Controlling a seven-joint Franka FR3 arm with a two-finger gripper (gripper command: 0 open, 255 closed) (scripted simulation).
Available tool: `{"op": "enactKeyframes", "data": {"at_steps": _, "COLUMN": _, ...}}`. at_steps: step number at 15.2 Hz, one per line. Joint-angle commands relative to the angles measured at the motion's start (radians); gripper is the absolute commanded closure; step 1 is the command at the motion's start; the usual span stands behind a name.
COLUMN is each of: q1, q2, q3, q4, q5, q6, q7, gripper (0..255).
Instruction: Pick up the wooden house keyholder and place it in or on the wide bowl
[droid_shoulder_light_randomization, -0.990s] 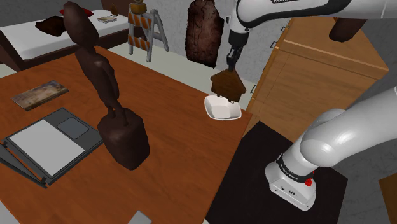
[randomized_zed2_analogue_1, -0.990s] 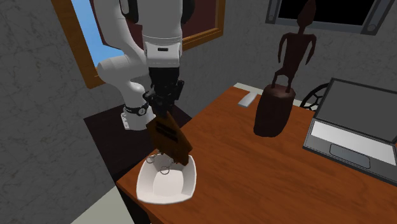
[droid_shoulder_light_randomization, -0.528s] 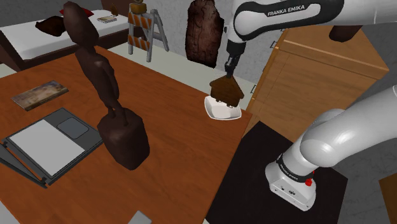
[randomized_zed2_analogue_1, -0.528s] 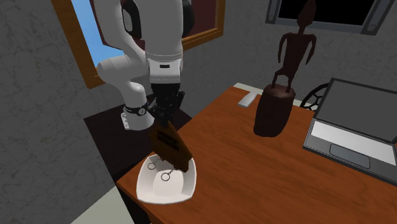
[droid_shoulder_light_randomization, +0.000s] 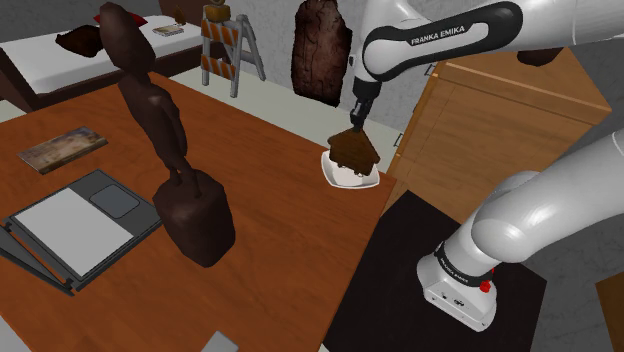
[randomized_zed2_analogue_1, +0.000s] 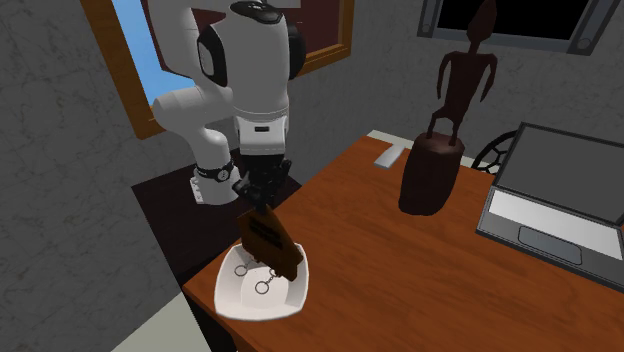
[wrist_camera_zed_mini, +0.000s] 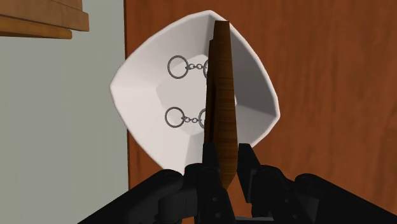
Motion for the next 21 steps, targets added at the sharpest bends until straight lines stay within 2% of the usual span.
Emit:
{"op": "enactKeyframes", "data": {"at_steps": 1, "q1": 0.0, "q2": 0.0, "q3": 0.0, "q4": -0.003, "q5": 0.0, "q6": 0.005, "q7": 0.0, "gripper": 255}}
{"op": "enactKeyframes", "data": {"at_steps": 6, "q1": 0.0, "q2": 0.0, "q3": 0.0, "q4": -0.003, "q5": 0.0, "q6": 0.005, "q7": 0.0, "gripper": 255}}
{"op": "enactKeyframes", "data": {"at_steps": 7, "q1": 0.0, "q2": 0.0, "q3": 0.0, "q4": -0.003, "q5": 0.0, "q6": 0.005, "q7": 0.0, "gripper": 0}}
{"op": "enactKeyframes", "data": {"at_steps": 12, "q1": 0.0, "q2": 0.0, "q3": 0.0, "q4": -0.003, "q5": 0.0, "q6": 0.005, "q7": 0.0, "gripper": 0}}
{"op": "enactKeyframes", "data": {"at_steps": 16, "q1": 0.004, "q2": -0.034, "q3": 0.006, "q4": 0.095, "q5": 0.006, "q6": -0.128, "q7": -0.002, "gripper": 0}}
{"op": "enactKeyframes", "data": {"at_steps": 21, "q1": 0.004, "q2": -0.034, "q3": 0.006, "q4": 0.095, "q5": 0.006, "q6": -0.128, "q7": -0.002, "gripper": 0}}
